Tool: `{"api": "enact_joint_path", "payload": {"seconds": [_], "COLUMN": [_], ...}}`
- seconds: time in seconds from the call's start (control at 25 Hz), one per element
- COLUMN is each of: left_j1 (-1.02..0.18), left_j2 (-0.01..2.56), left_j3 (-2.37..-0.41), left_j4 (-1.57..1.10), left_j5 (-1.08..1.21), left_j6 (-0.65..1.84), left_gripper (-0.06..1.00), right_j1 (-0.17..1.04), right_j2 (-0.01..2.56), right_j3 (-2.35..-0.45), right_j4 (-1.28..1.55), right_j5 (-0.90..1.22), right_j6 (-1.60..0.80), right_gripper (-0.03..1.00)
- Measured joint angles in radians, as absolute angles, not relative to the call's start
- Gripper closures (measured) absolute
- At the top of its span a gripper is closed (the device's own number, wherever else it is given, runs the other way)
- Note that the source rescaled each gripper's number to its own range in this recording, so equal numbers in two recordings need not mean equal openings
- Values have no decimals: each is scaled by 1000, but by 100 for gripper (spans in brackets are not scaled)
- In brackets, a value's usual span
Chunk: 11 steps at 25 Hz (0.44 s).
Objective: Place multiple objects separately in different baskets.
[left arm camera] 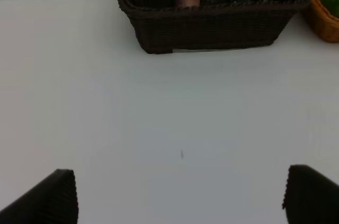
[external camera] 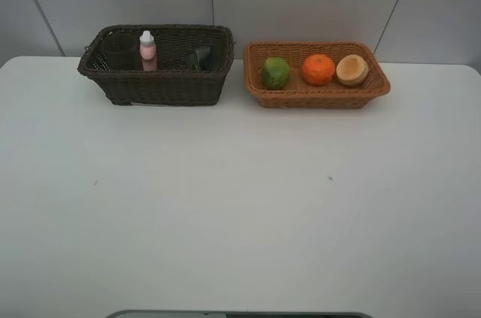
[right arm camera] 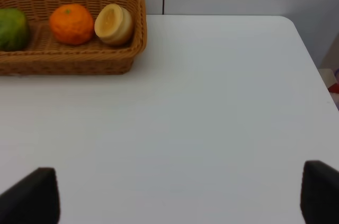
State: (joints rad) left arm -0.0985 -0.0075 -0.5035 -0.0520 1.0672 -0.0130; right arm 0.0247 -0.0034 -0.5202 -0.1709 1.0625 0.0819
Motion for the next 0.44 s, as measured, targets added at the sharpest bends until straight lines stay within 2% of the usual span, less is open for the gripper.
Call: {"api": "enact_joint_path", "payload": {"seconds": [0.44], "left_j1": [-99], "left_j2": [-8], "left_j3": [-504], "left_j4": [-52], "left_j5": [1067], "left_j6": [-13], "left_gripper": [-5], "right_j1": [25], "right_j2": [-3], "right_j3": [-520], "right_j4": [-171], "right_j5": [1062], "right_j6": [82], "right_gripper": [5]}}
